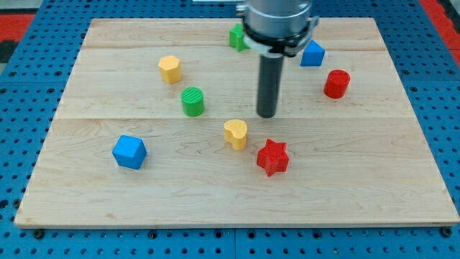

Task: Move blue cube slightly right

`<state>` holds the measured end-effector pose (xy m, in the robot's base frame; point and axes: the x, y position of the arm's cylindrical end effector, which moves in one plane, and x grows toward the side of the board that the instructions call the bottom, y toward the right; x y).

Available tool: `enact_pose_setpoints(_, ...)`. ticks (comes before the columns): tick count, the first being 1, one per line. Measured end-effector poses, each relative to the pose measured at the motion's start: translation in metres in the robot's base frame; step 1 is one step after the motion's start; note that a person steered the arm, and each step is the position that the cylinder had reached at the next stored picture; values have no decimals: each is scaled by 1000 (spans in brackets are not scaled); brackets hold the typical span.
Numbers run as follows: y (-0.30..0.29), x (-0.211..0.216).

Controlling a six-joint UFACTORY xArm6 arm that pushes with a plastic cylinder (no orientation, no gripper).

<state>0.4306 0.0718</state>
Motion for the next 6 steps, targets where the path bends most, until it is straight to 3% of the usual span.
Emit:
enact_pose_setpoints(1,71,43)
enact_pose_setpoints(2,43,157)
enact_pose_setpoints(3,-101,172)
enact_pose_setpoints(4,-248,139)
enact_pose_setpoints(5,-343,109)
enact_pose_setpoints(6,-293,97)
